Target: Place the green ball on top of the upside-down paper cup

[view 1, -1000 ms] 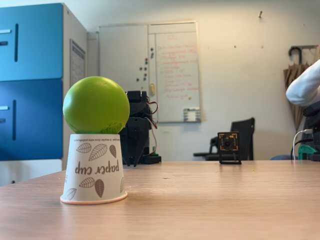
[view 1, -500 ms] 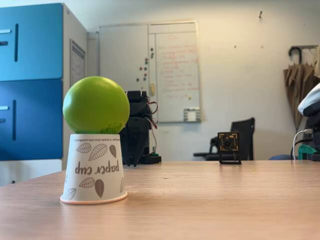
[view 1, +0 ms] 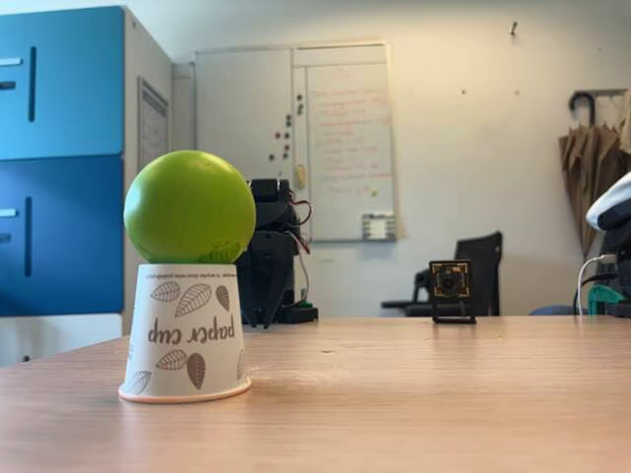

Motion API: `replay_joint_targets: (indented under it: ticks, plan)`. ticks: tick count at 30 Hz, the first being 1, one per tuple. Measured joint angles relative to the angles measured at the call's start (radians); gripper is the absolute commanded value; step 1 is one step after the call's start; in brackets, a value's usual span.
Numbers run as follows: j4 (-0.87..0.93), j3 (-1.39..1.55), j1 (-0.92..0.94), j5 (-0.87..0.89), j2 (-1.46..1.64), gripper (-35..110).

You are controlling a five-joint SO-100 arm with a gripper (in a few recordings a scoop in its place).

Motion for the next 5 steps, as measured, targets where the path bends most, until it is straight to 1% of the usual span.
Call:
replay_joint_targets:
  ticks: [5]
  plan:
    - [0.0,0.0,0.0,0.0,0.0,0]
